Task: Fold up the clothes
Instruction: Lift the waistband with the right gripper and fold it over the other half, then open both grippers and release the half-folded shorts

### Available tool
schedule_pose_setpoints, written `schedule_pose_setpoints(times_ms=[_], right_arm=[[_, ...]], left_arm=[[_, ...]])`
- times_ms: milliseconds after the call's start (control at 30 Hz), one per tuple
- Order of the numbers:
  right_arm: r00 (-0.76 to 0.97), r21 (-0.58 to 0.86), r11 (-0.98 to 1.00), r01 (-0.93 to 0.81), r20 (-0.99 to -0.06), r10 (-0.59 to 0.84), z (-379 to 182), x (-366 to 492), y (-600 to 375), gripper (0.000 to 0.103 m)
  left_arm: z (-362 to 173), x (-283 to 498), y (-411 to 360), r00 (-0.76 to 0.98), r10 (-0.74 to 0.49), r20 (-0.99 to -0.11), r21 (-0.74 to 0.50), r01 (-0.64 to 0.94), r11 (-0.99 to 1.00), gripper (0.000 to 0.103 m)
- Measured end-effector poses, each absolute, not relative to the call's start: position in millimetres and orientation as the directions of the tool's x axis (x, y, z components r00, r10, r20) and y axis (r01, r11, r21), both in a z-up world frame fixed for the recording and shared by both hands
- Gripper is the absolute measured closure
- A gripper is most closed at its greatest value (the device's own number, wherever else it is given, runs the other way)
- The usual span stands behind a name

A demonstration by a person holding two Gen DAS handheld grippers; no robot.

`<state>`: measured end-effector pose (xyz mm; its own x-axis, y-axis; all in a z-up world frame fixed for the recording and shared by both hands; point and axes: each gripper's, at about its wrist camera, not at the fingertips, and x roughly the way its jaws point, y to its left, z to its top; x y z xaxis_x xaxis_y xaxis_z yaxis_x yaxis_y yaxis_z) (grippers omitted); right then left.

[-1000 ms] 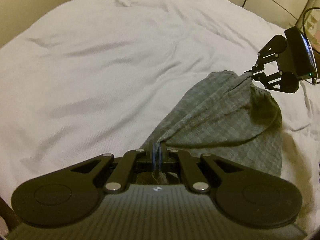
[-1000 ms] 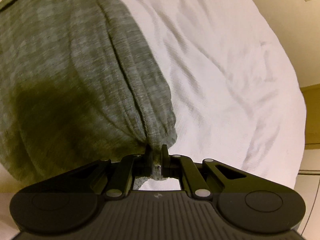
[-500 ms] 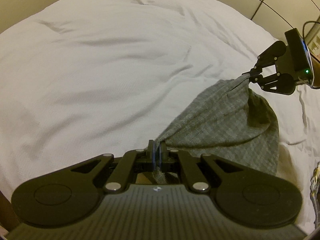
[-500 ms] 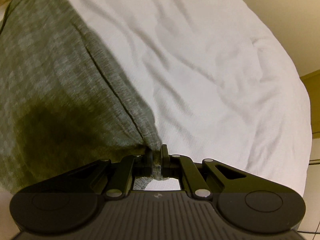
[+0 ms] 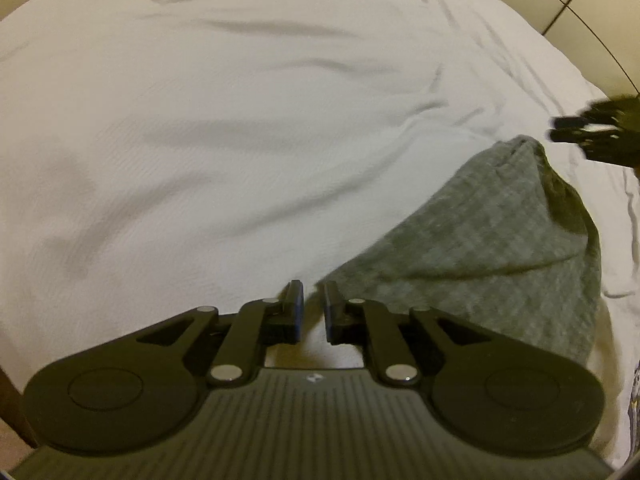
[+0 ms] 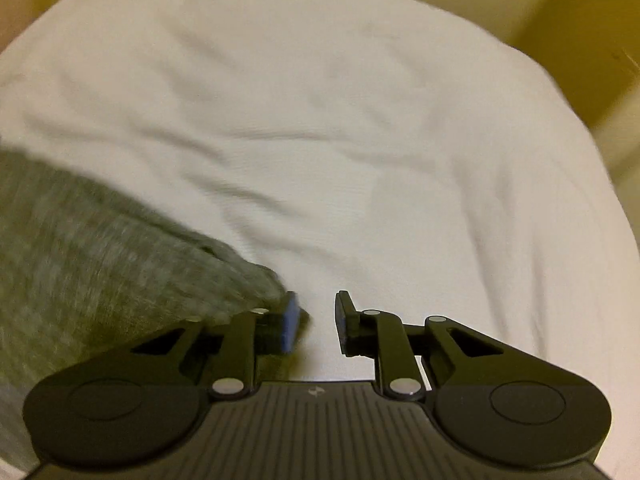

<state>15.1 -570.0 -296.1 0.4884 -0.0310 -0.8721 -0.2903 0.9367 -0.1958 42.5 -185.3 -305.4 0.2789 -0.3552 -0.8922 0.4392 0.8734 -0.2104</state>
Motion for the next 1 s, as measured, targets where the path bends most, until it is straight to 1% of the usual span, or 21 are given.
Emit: schedule_pose_setpoints(times_ms=[100, 167, 300, 367, 467, 533, 567, 633, 667, 733, 767, 800, 867, 967, 1000], right_arm=[[0.464, -0.088, 0.981, -0.172, -0.886, 0.002, -296.0, 0.8, -581.3, 0.083], [0.438, -0.037, 0.984, -0.172, -0.898, 0.043, -309.1, 0.0, -577.1, 0.083], [0.402, -0.059, 0.975, -0.213, -0.915, 0.033, -331.5, 4.7, -562.7, 0.083], [0.402, -0.103, 0.975, -0.197, -0.916, -0.016, -340.5, 5.7, -562.7, 0.083], [0.448, -0.153, 0.972, -0.178, -0.892, -0.059, -329.8, -3.9, -551.3, 0.082], [0.484, -0.163, 0.975, -0.154, -0.872, -0.070, -315.1, -16.4, -539.9, 0.080], [0.500, -0.145, 0.981, -0.132, -0.864, -0.061, -306.8, -24.4, -534.5, 0.079], [0.517, -0.078, 0.993, -0.091, -0.856, -0.020, -289.1, -45.1, -518.9, 0.075], [0.522, -0.037, 0.997, -0.073, -0.853, 0.007, -281.6, -55.9, -509.1, 0.074], [0.500, 0.090, 0.994, -0.062, -0.859, 0.109, -275.7, -79.4, -481.8, 0.074], [0.487, 0.155, 0.986, -0.057, -0.858, 0.163, -273.3, -91.3, -467.7, 0.074], [0.466, 0.191, 0.979, -0.076, -0.861, 0.204, -276.6, -101.0, -450.5, 0.074], [0.420, 0.223, 0.965, -0.138, -0.869, 0.261, -287.3, -117.5, -413.2, 0.075], [0.388, 0.222, 0.956, -0.191, -0.878, 0.281, -304.8, -128.4, -366.3, 0.074], [0.378, 0.227, 0.953, -0.201, -0.879, 0.289, -310.4, -130.8, -352.2, 0.072]], left_arm=[[-294.7, 37.9, -187.3, 0.301, -0.377, -0.876, -0.214, 0.458, 0.863, 0.095], [-288.8, 35.0, -194.4, 0.297, -0.411, -0.862, -0.235, 0.485, 0.842, 0.095], [-295.8, 31.8, -213.1, 0.260, -0.417, -0.871, -0.226, 0.542, 0.809, 0.094], [-305.7, 30.4, -217.7, 0.247, -0.388, -0.888, -0.192, 0.569, 0.800, 0.094], [-307.7, 28.1, -207.2, 0.272, -0.339, -0.901, -0.136, 0.565, 0.814, 0.089], [-301.9, 25.6, -195.2, 0.295, -0.315, -0.902, -0.112, 0.545, 0.831, 0.090], [-297.6, 23.1, -189.4, 0.303, -0.310, -0.901, -0.103, 0.545, 0.832, 0.090], [-288.6, 17.4, -182.9, 0.298, -0.332, -0.895, -0.123, 0.549, 0.827, 0.089], [-283.9, 14.5, -180.9, 0.287, -0.356, -0.889, -0.151, 0.549, 0.822, 0.089], [-273.3, 5.8, -180.1, 0.266, -0.428, -0.864, -0.216, 0.572, 0.792, 0.089], [-270.1, 1.9, -184.0, 0.259, -0.455, -0.852, -0.231, 0.594, 0.770, 0.089], [-268.8, -1.1, -191.4, 0.251, -0.470, -0.846, -0.233, 0.620, 0.749, 0.087], [-268.5, -5.4, -207.0, 0.241, -0.478, -0.845, -0.215, 0.665, 0.715, 0.086], [-267.6, -6.4, -213.8, 0.248, -0.480, -0.841, -0.202, 0.679, 0.705, 0.086], [-267.3, -6.8, -212.7, 0.251, -0.480, -0.841, -0.198, 0.683, 0.703, 0.085]])
